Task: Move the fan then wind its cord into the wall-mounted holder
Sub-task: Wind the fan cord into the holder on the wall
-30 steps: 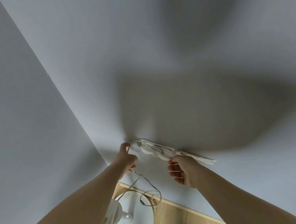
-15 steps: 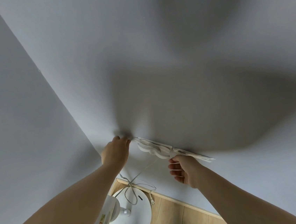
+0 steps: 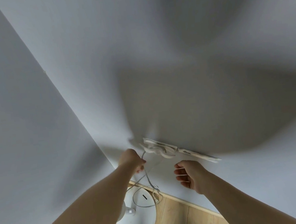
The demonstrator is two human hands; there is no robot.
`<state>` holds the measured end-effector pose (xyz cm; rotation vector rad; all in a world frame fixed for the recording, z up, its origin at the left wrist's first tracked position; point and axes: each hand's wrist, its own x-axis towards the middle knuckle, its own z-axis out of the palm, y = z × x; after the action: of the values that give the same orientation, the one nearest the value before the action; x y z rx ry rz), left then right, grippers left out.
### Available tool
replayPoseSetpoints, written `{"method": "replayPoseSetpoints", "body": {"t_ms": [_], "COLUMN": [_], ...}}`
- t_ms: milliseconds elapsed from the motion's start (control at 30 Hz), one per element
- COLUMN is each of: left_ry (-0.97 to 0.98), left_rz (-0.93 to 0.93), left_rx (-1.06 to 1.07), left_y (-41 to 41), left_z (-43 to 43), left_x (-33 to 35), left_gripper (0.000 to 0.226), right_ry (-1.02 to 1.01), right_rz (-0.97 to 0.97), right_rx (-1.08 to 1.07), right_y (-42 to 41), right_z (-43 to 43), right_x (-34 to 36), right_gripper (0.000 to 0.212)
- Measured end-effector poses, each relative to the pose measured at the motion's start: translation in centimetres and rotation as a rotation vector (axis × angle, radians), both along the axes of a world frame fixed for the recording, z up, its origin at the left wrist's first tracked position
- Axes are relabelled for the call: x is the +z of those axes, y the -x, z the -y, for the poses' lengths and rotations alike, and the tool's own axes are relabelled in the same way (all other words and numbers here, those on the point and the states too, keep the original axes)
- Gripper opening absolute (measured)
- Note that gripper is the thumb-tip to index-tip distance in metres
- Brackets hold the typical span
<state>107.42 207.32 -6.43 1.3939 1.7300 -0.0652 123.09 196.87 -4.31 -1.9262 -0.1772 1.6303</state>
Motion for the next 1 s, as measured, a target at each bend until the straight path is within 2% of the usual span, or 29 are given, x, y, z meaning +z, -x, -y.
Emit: {"method": "replayPoseSetpoints", "body": {"t_ms": [100, 167, 267, 333, 433, 567, 667, 767, 867, 900, 967, 1000], "left_ry": [0.165, 0.247, 0.375, 0.432, 0.422, 0.343, 0.267, 0.193, 0.135, 0.100, -0.112, -0.257], "left_rz": [0.078, 0.158, 0.288, 0.360, 0.401, 0.394, 0.392, 0.361, 0.324, 0.319, 0.263, 0.204], "left_rx": [-0.013, 0.016, 0.109, 0.163, 0.209, 0.206, 0.166, 0.101, 0.149, 0.194, 0.265, 0.264], "left_y": [-1.5, -1.9, -1.9, -2.0, -2.2, -2.1, -2.1, -2.1, -2.3, -2.3, -2.1, -1.9], "left_z": [1.3, 1.9, 2.5, 2.7, 2.8, 2.8, 2.6, 2.5, 2.5, 2.5, 2.6, 2.6], "left_x": [0.1, 0.1, 0.6, 0.9, 1.1, 1.1, 1.5, 2.3, 3.1, 3.4, 4.0, 4.2], "left_gripper": [0.024, 0.020, 0.013, 0.010, 0.011, 0.013, 0.009, 0.009, 0.009, 0.012, 0.009, 0.018], "right_ry": [0.013, 0.002, -0.111, -0.110, -0.078, -0.075, -0.085, -0.041, 0.008, 0.000, -0.039, -0.059], "right_rz": [0.047, 0.136, 0.215, 0.150, 0.036, 0.279, 0.508, 0.565, 0.474, 0.434, 0.350, 0.296], "right_rx": [0.023, 0.157, 0.437, 0.542, 0.647, 0.703, 0.631, 0.501, 0.277, 0.182, 0.038, -0.014], "right_y": [0.0, -0.1, -0.3, -0.2, -0.5, -2.1, -3.5, -3.7, -2.9, -2.6, -2.3, -2.1], "right_z": [-0.1, 0.1, 1.0, 1.9, 2.7, 2.9, 2.4, 1.6, 0.8, 0.8, 0.8, 0.8], "right_x": [0.2, 0.4, -0.6, -1.0, -1.8, -1.8, -1.4, -0.9, -0.3, 0.1, 0.8, 1.1], "right_gripper": [0.016, 0.013, 0.038, 0.041, 0.045, 0.045, 0.043, 0.036, 0.016, 0.015, 0.023, 0.029]}}
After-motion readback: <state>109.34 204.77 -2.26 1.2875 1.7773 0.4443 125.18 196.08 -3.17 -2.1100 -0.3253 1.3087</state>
